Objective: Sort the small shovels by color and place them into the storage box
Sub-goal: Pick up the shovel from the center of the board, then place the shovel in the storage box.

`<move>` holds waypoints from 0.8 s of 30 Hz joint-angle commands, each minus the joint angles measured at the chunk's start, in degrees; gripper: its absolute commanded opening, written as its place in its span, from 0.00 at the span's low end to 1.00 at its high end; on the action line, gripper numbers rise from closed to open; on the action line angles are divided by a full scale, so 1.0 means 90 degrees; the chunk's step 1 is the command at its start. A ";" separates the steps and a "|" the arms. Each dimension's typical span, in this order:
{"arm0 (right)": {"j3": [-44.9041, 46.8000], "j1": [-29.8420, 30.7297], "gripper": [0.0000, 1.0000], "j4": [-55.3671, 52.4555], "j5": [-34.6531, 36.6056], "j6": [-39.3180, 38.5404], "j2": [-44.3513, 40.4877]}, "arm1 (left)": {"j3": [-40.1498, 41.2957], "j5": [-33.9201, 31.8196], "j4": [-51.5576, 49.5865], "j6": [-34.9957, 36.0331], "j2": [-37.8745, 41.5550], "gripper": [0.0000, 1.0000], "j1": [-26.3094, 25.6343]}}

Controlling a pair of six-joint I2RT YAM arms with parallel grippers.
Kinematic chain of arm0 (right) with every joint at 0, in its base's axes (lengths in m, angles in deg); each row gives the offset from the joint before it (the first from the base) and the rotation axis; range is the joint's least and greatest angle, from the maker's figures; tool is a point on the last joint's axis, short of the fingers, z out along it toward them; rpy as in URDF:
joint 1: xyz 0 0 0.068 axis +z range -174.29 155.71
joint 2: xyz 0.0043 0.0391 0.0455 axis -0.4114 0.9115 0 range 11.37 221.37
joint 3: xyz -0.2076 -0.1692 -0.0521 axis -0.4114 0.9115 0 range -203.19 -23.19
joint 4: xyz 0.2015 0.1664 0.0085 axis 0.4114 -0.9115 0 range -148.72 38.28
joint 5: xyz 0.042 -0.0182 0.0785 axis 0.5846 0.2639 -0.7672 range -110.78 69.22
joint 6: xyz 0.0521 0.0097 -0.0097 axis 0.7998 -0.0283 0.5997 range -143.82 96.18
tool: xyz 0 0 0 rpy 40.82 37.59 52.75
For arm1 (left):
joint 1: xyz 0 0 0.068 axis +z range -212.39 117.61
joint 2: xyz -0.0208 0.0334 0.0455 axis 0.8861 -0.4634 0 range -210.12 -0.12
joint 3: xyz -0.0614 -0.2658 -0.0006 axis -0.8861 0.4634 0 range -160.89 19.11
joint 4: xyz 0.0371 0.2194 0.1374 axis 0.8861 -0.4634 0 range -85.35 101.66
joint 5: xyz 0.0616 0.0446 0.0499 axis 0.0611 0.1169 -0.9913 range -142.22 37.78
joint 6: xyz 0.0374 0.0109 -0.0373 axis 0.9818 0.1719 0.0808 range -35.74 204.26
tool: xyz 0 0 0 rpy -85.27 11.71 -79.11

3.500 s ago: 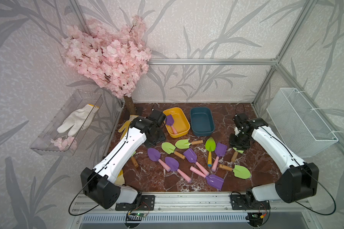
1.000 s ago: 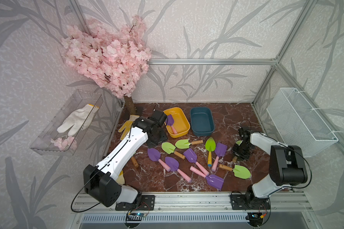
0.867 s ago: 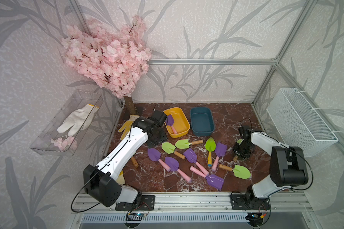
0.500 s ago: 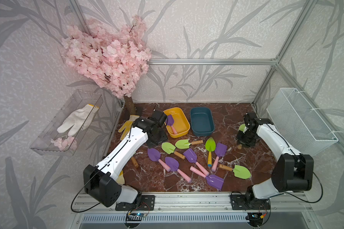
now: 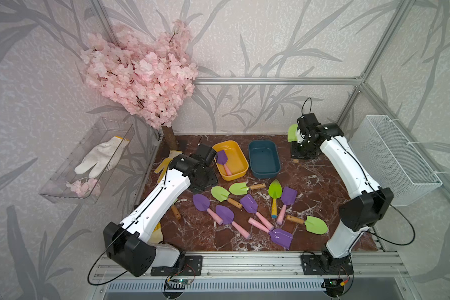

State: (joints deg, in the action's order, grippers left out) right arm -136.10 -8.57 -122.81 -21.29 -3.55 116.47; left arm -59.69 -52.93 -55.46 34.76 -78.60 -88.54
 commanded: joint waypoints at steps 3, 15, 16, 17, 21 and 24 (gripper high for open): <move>-0.1093 0.0230 0.06 -0.0205 -0.0069 0.0104 0.0983 | 0.0285 -0.0040 0.0044 -0.0016 0.0333 0.67 -0.0011; -0.4717 0.0838 0.06 -0.1356 -0.0211 0.0158 0.4070 | 0.0612 -0.0086 0.0152 -0.0126 0.0487 0.67 -0.0009; -0.4909 0.0848 0.06 -0.1425 -0.0239 0.0181 0.4259 | 0.0612 -0.0090 0.0156 -0.0126 0.0480 0.67 -0.0013; -0.5046 0.0849 0.06 -0.1489 -0.0272 0.0215 0.4427 | 0.0612 -0.0082 0.0162 -0.0118 0.0449 0.67 -0.0014; -0.4861 0.0884 0.06 -0.1372 -0.0428 0.0287 0.4666 | 0.0582 -0.0078 0.0149 -0.0091 0.0371 0.67 -0.0014; -0.4551 0.0943 0.06 -0.1224 -0.0495 0.0263 0.4697 | 0.0610 -0.0071 0.0179 -0.0077 0.0317 0.67 -0.0008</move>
State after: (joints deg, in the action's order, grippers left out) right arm -178.00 -0.35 -133.01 -24.83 -1.62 159.11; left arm -54.64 -52.99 -54.04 34.13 -75.37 -88.54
